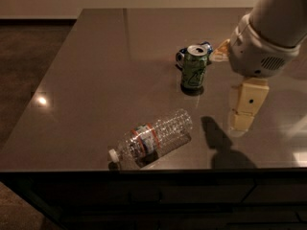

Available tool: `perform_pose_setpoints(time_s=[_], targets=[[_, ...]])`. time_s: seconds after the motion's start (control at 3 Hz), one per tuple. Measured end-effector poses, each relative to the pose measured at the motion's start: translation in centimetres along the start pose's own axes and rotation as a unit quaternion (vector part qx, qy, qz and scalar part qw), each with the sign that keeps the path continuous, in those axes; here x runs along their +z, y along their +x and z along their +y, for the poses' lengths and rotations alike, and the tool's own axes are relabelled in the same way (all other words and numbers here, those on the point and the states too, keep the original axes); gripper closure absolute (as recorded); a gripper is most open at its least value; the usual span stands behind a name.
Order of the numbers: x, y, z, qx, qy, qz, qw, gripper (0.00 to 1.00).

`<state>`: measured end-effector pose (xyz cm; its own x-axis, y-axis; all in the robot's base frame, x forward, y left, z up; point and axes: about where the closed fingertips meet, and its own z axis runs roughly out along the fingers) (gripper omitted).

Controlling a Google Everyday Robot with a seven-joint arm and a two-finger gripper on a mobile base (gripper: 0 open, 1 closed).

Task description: Move water bottle near green can

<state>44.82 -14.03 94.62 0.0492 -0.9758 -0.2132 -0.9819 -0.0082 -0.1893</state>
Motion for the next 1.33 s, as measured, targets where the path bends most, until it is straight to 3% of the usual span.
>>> perform_pose_setpoints(time_s=[0.33, 1.0, 1.33], targets=[[3.1, -1.8, 0.2, -0.049, -0.009, -0.001, 0.9988, 0.0], [8.7, -3.5, 0.9, -0.128, -0.048, 0.029, 0.9902, 0.0], [10.7, -3.2, 1.2, -0.144, -0.074, 0.046, 0.9857, 0.26]])
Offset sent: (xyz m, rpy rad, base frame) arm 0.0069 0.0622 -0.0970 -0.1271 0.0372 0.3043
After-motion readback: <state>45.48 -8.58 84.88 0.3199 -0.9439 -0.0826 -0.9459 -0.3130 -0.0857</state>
